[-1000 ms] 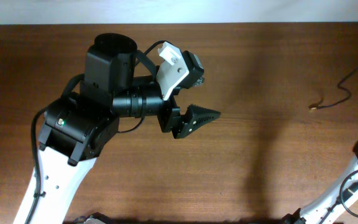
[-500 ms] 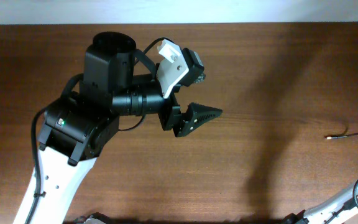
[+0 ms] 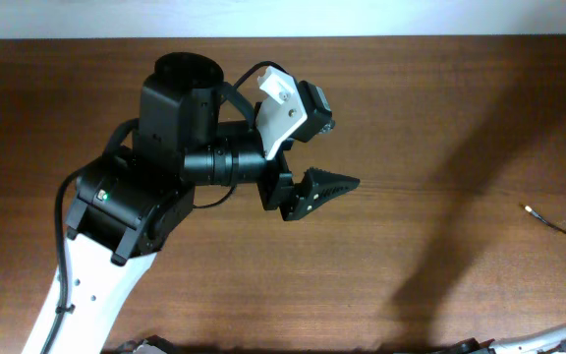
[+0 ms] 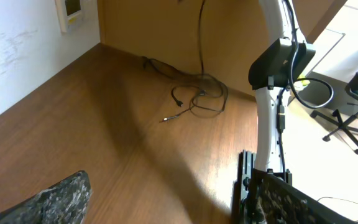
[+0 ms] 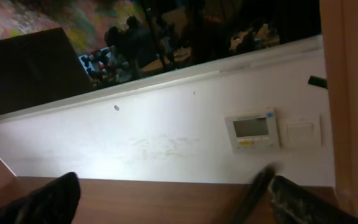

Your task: Untangle cables

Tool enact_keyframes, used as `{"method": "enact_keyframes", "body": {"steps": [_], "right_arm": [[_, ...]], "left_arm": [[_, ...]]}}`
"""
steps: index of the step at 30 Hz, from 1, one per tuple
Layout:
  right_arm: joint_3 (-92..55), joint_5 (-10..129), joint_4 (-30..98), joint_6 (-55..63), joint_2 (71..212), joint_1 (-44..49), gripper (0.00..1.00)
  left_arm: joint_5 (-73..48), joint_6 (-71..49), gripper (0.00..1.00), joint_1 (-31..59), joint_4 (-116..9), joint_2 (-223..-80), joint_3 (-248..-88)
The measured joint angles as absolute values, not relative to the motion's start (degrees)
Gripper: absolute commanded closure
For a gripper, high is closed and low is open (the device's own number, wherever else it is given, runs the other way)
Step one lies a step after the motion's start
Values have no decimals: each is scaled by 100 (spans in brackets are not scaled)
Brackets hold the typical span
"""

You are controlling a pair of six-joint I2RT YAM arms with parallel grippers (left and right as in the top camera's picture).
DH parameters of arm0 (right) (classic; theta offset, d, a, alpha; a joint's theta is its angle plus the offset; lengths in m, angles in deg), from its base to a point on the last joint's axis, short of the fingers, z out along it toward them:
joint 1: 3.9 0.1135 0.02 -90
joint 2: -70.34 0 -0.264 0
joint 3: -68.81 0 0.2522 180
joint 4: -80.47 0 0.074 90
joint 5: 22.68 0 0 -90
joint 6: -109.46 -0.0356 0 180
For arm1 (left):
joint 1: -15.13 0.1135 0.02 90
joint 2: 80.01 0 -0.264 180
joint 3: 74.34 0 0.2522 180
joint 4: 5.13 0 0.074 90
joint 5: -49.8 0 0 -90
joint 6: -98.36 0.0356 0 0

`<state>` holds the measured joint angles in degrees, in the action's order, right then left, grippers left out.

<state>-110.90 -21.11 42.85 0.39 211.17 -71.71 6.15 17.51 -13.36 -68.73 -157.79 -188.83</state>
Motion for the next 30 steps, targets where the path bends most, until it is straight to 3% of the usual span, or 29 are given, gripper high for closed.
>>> {"method": "enact_keyframes", "body": {"steps": [5,7,8,11,13,17,18,19,20,27,30], "right_arm": [[-11079,-2106,3503,463,21117,-6238,1],[-10959,-1890,1938,1433,21087,-5587,1],[-10852,-1018,301,2340,21076,-5246,1],[-10587,2344,-1378,4012,21109,-4500,1],[-10240,4117,-1413,3944,21109,-4006,1],[-10100,5279,-2237,3335,21113,-3998,1],[-10093,5441,-2560,3293,21113,-4022,14],[-10091,5592,-2886,3276,21113,-4030,15],[-10069,5692,-3023,3171,21111,-4037,3],[-9267,6300,-3030,3057,20654,-4089,1],[-9073,6036,-3028,3064,19093,-4089,1]], "left_arm": [[612,1751,10,-1336,-6867,-15779,-18883],[612,1751,9,-1336,-6838,-15779,-18883],[621,1753,8,-1338,-6816,-15779,-18883],[536,1749,7,-1342,-6829,-15779,-18883],[392,1749,6,-1342,-6836,-15779,-18883],[322,1753,5,-1342,-6895,-15779,-18883],[306,1762,5,-1342,-6897,-15779,-18883],[298,1775,5,-1342,-6919,-15779,-18883],[287,1777,5,-1342,-6943,-15779,-18883],[239,1950,5,-1342,-7092,-15779,-18883],[225,2042,5,-1342,-7090,-15779,-18883]]}}
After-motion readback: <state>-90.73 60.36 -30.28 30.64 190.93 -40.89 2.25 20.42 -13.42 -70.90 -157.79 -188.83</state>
